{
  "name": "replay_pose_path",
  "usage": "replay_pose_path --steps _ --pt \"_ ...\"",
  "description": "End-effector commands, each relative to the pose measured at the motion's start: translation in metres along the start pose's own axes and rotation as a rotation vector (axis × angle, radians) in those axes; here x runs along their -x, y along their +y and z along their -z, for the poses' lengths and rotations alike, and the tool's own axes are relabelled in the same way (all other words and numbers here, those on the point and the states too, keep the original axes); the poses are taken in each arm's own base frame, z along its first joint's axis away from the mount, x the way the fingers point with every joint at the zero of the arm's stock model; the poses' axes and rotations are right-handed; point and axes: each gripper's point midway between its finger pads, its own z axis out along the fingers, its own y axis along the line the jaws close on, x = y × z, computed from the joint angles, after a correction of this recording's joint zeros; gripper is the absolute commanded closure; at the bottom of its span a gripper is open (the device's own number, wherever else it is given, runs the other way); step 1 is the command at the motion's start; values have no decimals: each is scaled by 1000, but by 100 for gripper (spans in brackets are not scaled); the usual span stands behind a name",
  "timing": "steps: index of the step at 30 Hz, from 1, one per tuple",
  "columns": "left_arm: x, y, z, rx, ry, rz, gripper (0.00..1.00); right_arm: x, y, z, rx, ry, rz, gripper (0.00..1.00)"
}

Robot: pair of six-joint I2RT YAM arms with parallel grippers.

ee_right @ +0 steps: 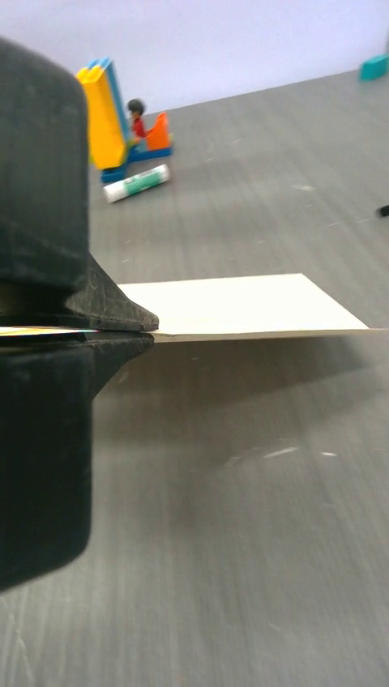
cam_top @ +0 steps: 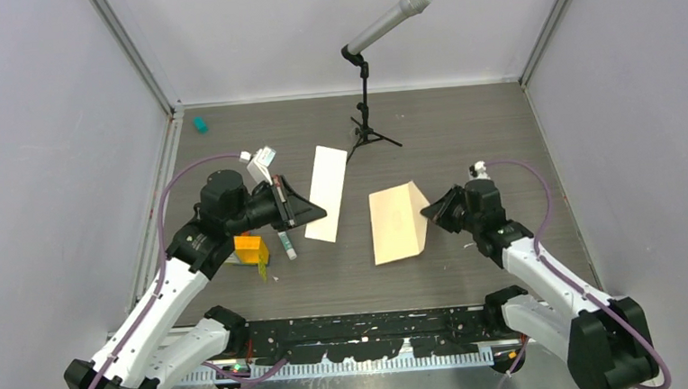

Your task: Place the letter into the envelope and seal it

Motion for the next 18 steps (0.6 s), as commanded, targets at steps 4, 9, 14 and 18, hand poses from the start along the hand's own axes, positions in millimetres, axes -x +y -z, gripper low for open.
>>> replay_pose_path --steps 4,9,14,18 --pt "11 2 -13 -40 -67 36 100 -51 4 0 12 61 -16 99" --pt "8 9 -16 -30 -71 56 100 -65 15 -11 22 61 -43 99" --pt "5 16 -17 -16 -77 67 100 -68 29 -15 13 -15 -36 99" --pt "4 19 -19 -17 -74 73 100 -78 39 -17 27 -33 -48 99"
